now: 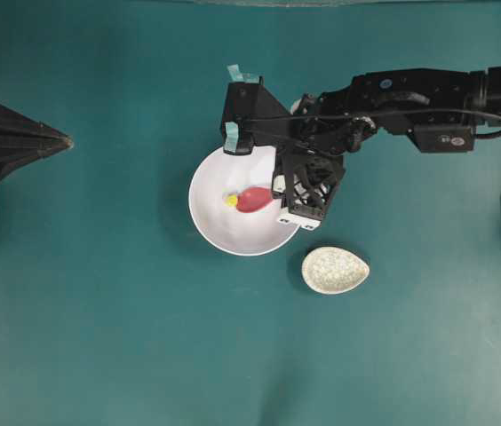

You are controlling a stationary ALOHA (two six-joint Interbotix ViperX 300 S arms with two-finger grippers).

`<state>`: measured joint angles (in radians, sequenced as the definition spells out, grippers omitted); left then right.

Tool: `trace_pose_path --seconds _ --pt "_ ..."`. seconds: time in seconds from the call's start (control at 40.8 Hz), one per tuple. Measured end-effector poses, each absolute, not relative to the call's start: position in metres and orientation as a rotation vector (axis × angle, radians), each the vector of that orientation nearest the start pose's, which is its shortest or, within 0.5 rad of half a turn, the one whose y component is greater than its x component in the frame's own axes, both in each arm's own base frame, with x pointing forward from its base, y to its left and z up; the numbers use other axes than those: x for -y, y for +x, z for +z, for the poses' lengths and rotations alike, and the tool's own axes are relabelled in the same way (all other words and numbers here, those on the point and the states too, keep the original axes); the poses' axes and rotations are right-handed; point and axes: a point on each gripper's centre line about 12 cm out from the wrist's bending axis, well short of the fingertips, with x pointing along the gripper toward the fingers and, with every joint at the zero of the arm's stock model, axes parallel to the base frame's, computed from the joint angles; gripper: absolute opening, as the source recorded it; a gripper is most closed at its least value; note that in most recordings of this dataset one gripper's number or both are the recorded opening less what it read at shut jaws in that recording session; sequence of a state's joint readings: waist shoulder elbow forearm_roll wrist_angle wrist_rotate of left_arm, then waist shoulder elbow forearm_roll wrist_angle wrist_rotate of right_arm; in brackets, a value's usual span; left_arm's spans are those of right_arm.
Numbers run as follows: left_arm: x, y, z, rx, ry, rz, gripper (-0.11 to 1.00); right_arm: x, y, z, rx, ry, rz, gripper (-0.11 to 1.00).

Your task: Scoop the yellow hexagonal prism block from the bowl with a spoon using the right arm.

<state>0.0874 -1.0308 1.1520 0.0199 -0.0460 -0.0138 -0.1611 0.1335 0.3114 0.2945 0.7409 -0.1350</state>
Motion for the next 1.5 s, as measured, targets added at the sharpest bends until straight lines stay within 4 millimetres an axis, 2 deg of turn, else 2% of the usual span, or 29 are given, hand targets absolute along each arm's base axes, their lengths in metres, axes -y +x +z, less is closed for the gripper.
trace_pose_path --seconds 0.368,1.497 --pt "-0.016 0.188 0.287 -0.077 0.004 0.086 0.03 0.046 0.425 0.186 -1.042 0.275 -0.04 0.25" --pt "-0.016 0.188 0.287 -0.077 0.003 0.086 0.03 0.044 0.437 0.195 -0.949 0.253 -0.044 0.25"
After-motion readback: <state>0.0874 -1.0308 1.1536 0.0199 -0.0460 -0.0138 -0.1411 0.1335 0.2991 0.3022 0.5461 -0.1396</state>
